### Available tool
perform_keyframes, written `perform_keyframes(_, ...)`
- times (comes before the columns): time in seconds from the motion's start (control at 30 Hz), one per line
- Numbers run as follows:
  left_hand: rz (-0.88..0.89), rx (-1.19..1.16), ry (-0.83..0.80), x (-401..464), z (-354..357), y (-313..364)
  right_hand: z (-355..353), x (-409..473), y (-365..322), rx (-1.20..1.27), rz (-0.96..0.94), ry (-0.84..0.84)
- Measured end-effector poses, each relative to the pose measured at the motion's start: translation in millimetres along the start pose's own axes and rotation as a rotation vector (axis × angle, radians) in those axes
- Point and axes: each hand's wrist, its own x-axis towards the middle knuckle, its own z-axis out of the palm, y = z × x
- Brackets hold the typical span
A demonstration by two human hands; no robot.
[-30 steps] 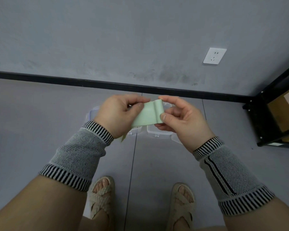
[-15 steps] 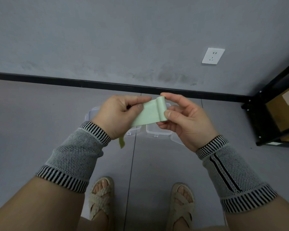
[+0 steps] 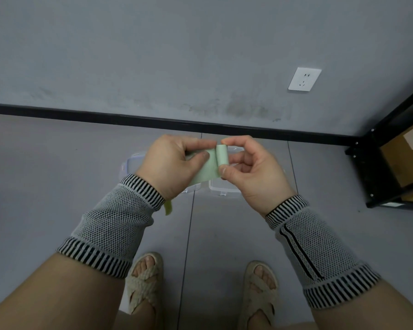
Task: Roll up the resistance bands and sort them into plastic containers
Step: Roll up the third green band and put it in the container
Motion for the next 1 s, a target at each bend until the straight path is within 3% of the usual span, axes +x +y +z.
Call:
perform_keyframes(0.17, -0.033, -0.052, 0.026, 1, 2, 2, 2, -1, -1, -0.02, 0.0, -0.024)
perform_keyframes(0.43, -0.065, -0.093, 0.051, 6, 10, 4, 6, -1, 0, -0.148, -0.001, 0.094)
perform_keyframes(0.6, -0.074, -0.124, 0.033, 5, 6, 2, 1, -3, -5, 0.006, 0.027, 0.039)
perform_keyframes(0.77, -0.058, -0.138, 0.001, 5, 5, 0, -3, -3, -5, -0.022, 0.002, -0.029)
perform_keyframes(1.0, -0.081, -0.063, -0.089, 5, 2, -9, -7, 0, -1, 0.024, -0.025, 0.045)
